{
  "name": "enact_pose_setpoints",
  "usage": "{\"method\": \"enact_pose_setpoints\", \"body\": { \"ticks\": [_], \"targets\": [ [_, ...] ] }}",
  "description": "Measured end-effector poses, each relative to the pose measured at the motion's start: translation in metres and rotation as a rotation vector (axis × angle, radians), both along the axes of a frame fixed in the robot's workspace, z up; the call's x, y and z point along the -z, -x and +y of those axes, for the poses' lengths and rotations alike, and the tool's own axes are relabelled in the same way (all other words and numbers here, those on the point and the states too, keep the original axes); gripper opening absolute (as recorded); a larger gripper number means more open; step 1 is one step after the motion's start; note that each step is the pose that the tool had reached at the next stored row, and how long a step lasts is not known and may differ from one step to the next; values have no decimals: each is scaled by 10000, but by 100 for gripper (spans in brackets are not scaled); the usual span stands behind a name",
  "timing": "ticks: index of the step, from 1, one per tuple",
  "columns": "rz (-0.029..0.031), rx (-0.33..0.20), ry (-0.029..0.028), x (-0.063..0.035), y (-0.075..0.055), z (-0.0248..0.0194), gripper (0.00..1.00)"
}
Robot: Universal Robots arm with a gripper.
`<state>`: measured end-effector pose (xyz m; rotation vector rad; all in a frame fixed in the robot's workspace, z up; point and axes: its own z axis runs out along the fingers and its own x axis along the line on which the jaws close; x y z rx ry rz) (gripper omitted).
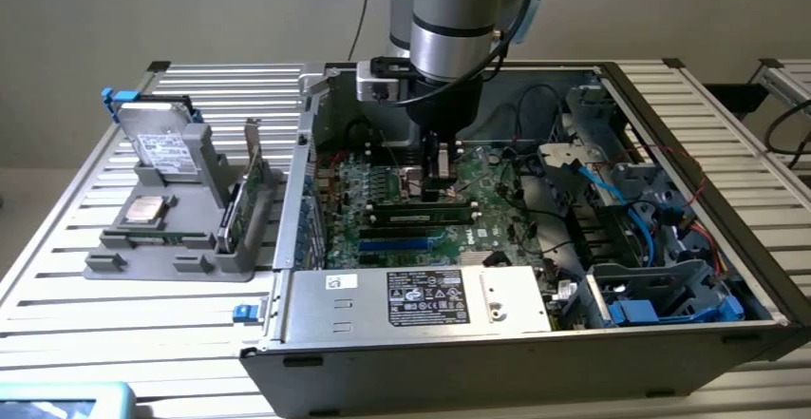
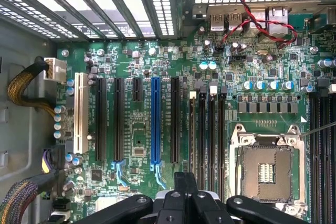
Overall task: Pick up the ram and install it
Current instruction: 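Press down the ram until it locks into place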
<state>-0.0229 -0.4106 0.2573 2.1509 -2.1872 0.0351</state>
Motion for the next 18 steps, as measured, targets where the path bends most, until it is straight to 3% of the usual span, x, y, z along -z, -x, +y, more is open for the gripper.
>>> {"method": "enact_pose_setpoints", "body": {
  "ticks": [7,18],
  "targets": [
    [1,43,-1,0,0,0,11],
    [0,1546,-2,1,0,0,11]
  ]
}}
